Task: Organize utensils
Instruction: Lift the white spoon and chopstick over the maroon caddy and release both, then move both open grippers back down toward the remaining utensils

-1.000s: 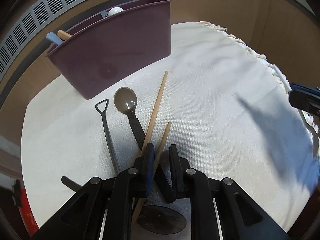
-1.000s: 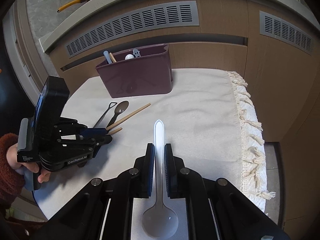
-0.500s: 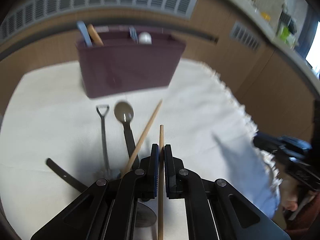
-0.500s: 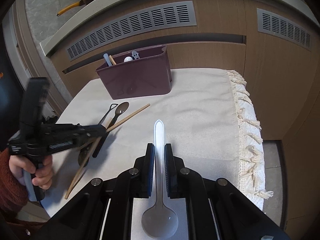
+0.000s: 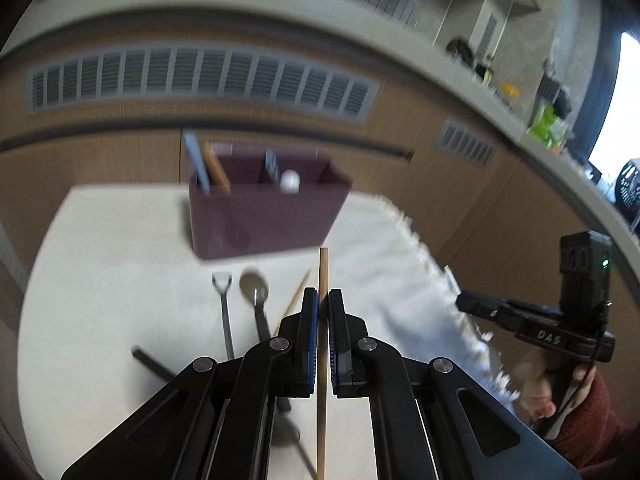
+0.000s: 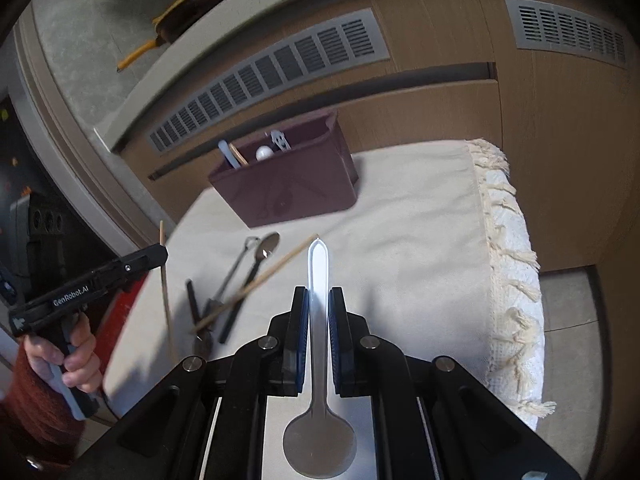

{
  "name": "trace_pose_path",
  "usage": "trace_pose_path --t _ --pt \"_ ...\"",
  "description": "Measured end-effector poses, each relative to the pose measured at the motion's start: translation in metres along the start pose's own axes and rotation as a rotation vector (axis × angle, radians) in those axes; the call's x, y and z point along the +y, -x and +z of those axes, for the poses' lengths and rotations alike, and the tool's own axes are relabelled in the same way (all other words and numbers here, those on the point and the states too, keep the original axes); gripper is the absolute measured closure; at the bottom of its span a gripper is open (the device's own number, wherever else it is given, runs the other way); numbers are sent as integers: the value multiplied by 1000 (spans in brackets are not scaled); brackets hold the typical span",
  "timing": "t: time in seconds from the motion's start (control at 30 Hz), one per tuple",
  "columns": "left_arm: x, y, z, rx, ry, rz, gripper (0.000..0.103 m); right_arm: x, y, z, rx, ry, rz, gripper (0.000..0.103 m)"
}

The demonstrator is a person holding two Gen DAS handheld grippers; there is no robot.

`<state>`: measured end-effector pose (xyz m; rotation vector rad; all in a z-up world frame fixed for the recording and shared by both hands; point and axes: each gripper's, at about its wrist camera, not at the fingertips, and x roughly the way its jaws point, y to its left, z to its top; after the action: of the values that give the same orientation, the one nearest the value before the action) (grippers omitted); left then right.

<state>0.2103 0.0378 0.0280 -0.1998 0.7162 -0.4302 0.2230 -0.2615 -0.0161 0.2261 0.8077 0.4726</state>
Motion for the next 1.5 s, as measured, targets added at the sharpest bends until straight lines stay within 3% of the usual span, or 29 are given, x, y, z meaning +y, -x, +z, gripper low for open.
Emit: trace_pose_path --t 0.2,0.37,0.43,0.6,0.77,0.9,0.97,1.07,1.2,1.3,1.4,1.5 --pt "-5 55 76 -224 -41 -34 98 43 26 60 -189 149 -26 95" --pt "6 71 133 -397 -66 -2 98 83 36 129 -454 253 -23 95" --pt "16 64 147 -461 -56 25 98 89 21 152 -500 258 -3 95" --pt "50 20 164 -526 -18 59 98 79 -45 185 -478 193 13 95" --pt "80 -30 163 -454 34 67 98 54 -105 184 -433 119 -1 95" --pt "100 -59 157 -417 78 75 98 43 -141 175 -396 119 -23 94" --pt "107 -74 153 -364 107 66 96 37 -152 170 -394 141 6 91" --pt "107 -90 143 -259 106 39 96 30 -153 162 -347 187 77 87" --pt "100 -93 129 -172 92 66 95 25 -134 154 -337 194 28 81" --pt "99 -77 118 -157 97 96 95 30 -104 144 -344 231 7 81" --pt "101 -51 98 -124 94 194 91 42 -85 124 -249 293 42 80" --pt "114 -35 72 -50 126 250 85 50 -94 93 -64 317 101 80"
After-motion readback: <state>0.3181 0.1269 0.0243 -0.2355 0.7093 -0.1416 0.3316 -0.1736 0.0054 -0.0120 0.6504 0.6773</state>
